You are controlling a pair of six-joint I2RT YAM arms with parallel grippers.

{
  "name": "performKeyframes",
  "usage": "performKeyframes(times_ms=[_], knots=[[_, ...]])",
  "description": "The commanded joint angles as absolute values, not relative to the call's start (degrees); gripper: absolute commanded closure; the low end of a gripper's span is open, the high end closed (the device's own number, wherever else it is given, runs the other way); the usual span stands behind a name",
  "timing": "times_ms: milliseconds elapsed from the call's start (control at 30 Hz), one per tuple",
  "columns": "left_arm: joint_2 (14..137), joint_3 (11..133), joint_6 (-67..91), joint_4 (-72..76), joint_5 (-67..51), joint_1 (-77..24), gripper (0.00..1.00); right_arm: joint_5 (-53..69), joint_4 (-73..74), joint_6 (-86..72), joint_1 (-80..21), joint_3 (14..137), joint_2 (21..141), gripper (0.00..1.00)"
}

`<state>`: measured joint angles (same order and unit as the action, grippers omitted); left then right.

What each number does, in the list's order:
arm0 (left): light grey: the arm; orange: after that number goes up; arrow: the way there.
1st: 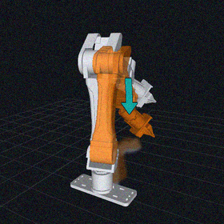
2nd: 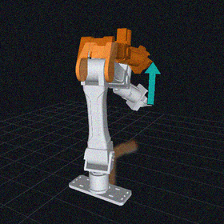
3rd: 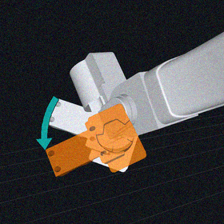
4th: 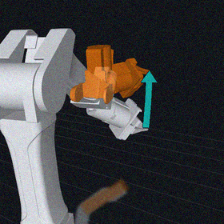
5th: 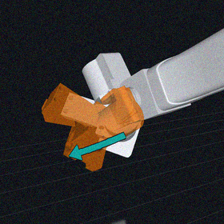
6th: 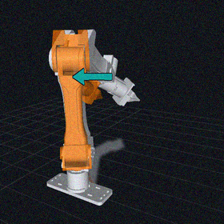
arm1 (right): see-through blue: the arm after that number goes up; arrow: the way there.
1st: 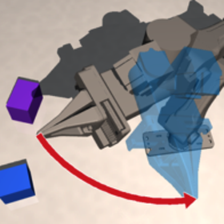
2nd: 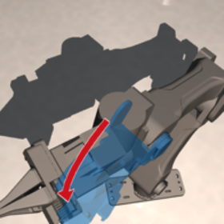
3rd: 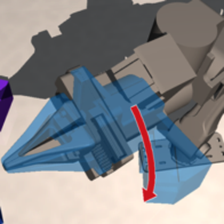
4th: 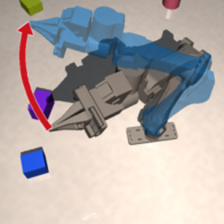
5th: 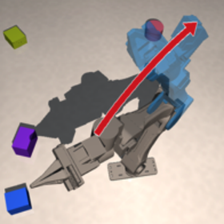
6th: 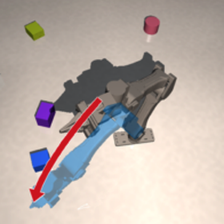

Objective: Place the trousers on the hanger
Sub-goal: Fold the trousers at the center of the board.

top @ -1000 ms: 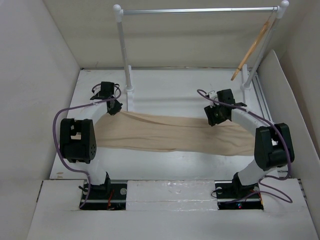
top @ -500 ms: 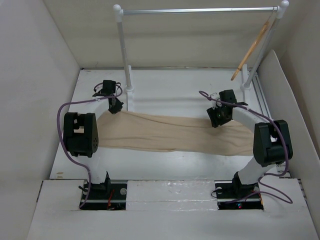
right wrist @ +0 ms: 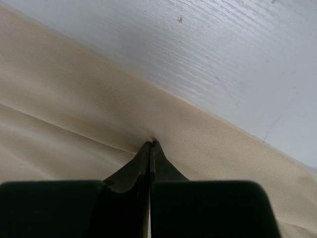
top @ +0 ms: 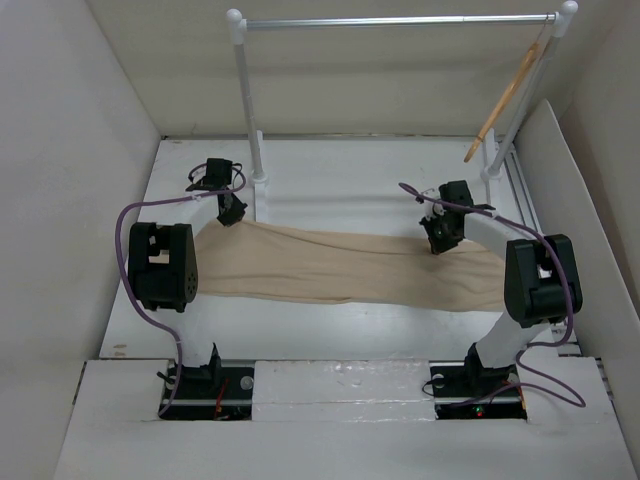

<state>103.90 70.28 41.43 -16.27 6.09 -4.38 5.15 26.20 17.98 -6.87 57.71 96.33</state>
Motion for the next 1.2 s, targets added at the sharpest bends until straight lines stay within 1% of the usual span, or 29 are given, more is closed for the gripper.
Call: performKeyframes(times_ms=[0, 233, 467, 667, 833, 867, 900, 933, 967, 1000, 1067, 1100, 1167], knots=[[103.6, 72.2, 40.6, -16.7, 7.4, -4.0, 1.00, 4.9, 25.9, 17.4, -6.9, 60.6, 94.9, 1.00], [103.9, 72.4, 39.8, -16.9, 8.3, -4.0, 1.00, 3.1, 27.8, 17.2, -6.9, 66.2, 96.4, 1.00], [105.0, 72.8, 38.7, -17.1, 9.1, -4.0, 1.00, 1.7, 26.7, 17.5, -5.8, 71.1, 103.6, 1.00], [106.4, 73.5, 37.9, -16.9, 11.2, -4.0, 1.00, 0.4, 24.8, 16.3, -4.7, 72.6, 106.1, 1.00], [104.3, 71.9, 38.3, -13.2, 12.2, -4.0, 1.00, -2.3, 22.2, 14.2, -5.2, 72.6, 105.7, 1.00], [104.4, 72.1, 38.4, -13.1, 11.9, -4.0, 1.00, -2.4, 22.2, 13.8, -5.2, 72.8, 105.8, 0.98], [104.8, 72.4, 38.6, -13.4, 11.4, -4.0, 1.00, -2.3, 22.4, 13.7, -5.2, 72.9, 105.7, 0.83], [105.1, 72.9, 38.7, -14.1, 11.4, -4.0, 1.00, -2.1, 22.5, 13.7, -5.9, 72.9, 105.2, 0.75], [105.3, 73.4, 38.4, -14.3, 11.4, -4.0, 0.96, -2.2, 22.9, 13.4, -6.5, 72.8, 104.8, 0.69], [104.9, 73.5, 37.9, -14.4, 11.2, -4.0, 0.81, -1.8, 23.5, 13.4, -6.5, 72.4, 103.9, 0.55], [103.6, 73.0, 36.7, -14.2, 11.8, -4.6, 0.62, -0.7, 23.7, 12.1, -7.6, 70.2, 100.0, 0.47], [101.5, 72.7, 36.4, -13.9, 12.7, -4.6, 0.44, -0.5, 23.7, 11.6, -7.6, 69.1, 98.3, 0.40], [99.2, 71.6, 36.0, -13.3, 13.5, -4.6, 0.31, 2.1, 23.6, 9.8, -8.3, 65.7, 92.5, 0.33]])
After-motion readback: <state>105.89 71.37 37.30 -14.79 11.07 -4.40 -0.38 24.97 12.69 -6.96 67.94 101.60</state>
